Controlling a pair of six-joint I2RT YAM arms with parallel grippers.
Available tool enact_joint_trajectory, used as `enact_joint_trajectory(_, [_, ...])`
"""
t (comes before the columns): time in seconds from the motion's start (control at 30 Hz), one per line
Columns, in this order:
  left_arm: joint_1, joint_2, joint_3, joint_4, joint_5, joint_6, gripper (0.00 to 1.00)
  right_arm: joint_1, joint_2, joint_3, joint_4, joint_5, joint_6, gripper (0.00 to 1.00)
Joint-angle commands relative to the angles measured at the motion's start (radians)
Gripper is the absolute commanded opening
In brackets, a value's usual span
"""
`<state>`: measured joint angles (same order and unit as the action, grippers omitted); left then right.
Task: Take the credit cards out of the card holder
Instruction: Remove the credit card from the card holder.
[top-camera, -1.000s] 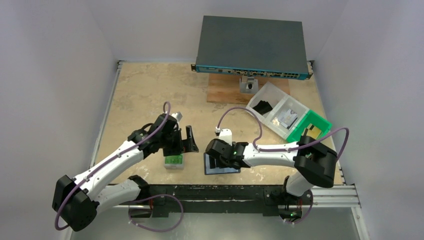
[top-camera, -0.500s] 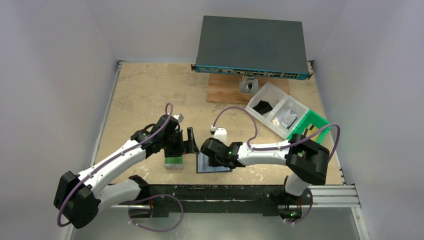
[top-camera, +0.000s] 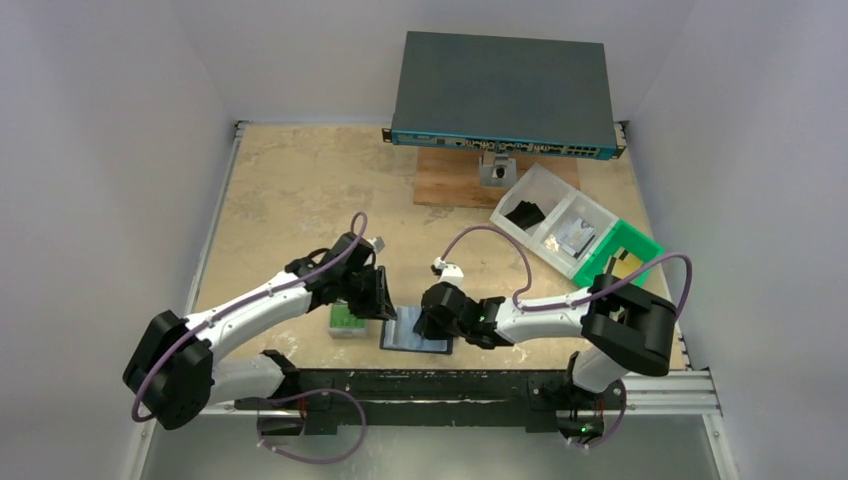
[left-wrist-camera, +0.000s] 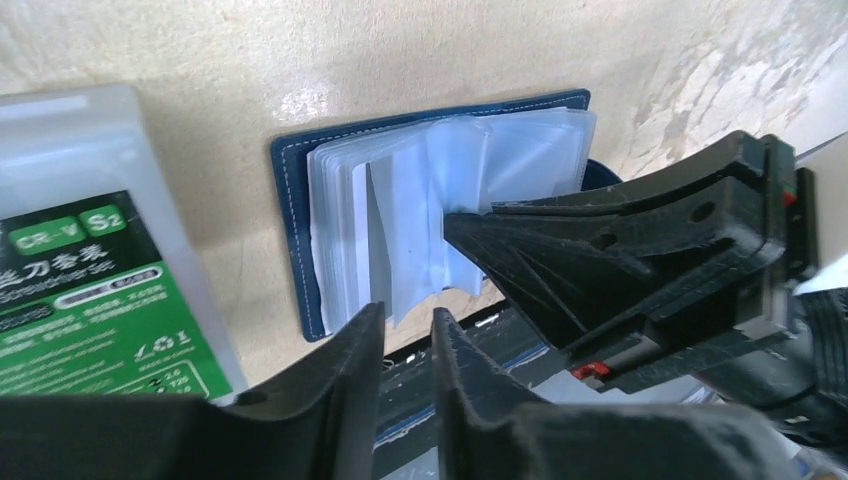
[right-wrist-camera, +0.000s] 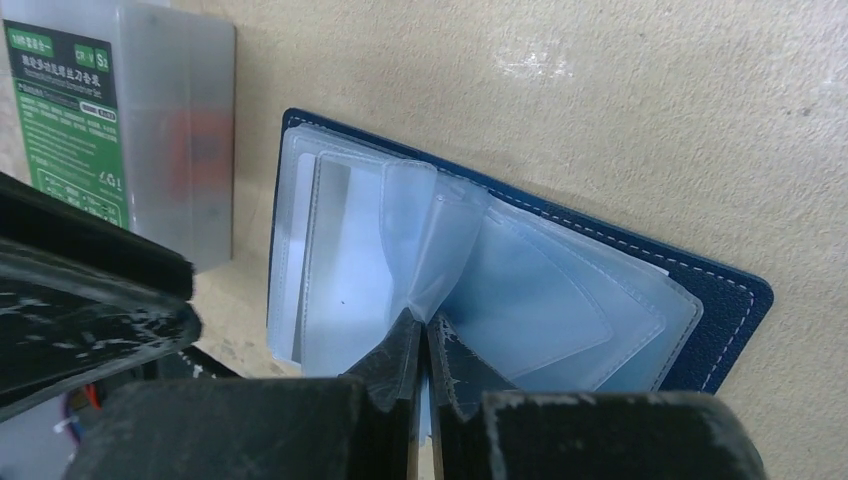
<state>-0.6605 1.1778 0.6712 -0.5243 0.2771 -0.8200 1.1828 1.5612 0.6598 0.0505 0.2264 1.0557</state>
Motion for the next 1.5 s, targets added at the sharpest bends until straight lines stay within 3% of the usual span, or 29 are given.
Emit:
enact_joint_trajectory(0.0, [-0.028,0.062,0.031,0.065,0.014,0.004,0.19,-0.014,0.014,-0.093,-0.027,-0.083,0.02,0.0])
enact_joint_trajectory(0.13, [-0.047,0.114,0.045,0.073,-0.007,0.012,0.12,-0.025,-0.007,-0.122,-0.021,-0.084,0.031,0.0])
enact_joint_trajectory(0.33, [-0.068,0.18,0.048,0.094,-0.011,0.012,0.1,-0.029,-0.012,-0.14,-0.006,-0.094,0.037,0.0])
enact_joint_trajectory(0.43, [-0.075,0.199,0.041,0.116,-0.003,0.011,0.19,-0.029,-0.009,-0.147,0.004,-0.1,0.039,0.0])
enact_joint_trajectory(0.7, [-0.089,0.255,0.044,0.155,0.028,0.011,0.27,-0.034,0.006,-0.137,0.014,-0.11,0.032,0.0])
enact_joint_trajectory(0.87, [-0.091,0.255,0.049,0.153,0.027,0.0,0.05,-0.035,-0.018,-0.108,-0.025,-0.103,0.013,0.01])
enact_joint_trajectory(0.9, [-0.091,0.252,0.052,0.149,0.027,-0.003,0.0,-0.035,-0.029,-0.099,-0.033,-0.103,0.007,0.05])
enact_joint_trajectory(1.07, [-0.091,0.219,0.068,0.127,0.023,-0.006,0.0,-0.035,-0.116,-0.058,-0.071,-0.109,-0.024,0.27])
enact_joint_trajectory(1.17, [-0.091,0.203,0.077,0.12,0.028,0.003,0.0,-0.036,-0.142,-0.008,-0.131,-0.107,-0.046,0.35])
enact_joint_trajectory(1.47, [-0.103,0.187,0.084,0.144,0.087,0.011,0.0,-0.035,-0.198,0.074,-0.294,-0.026,-0.057,0.43])
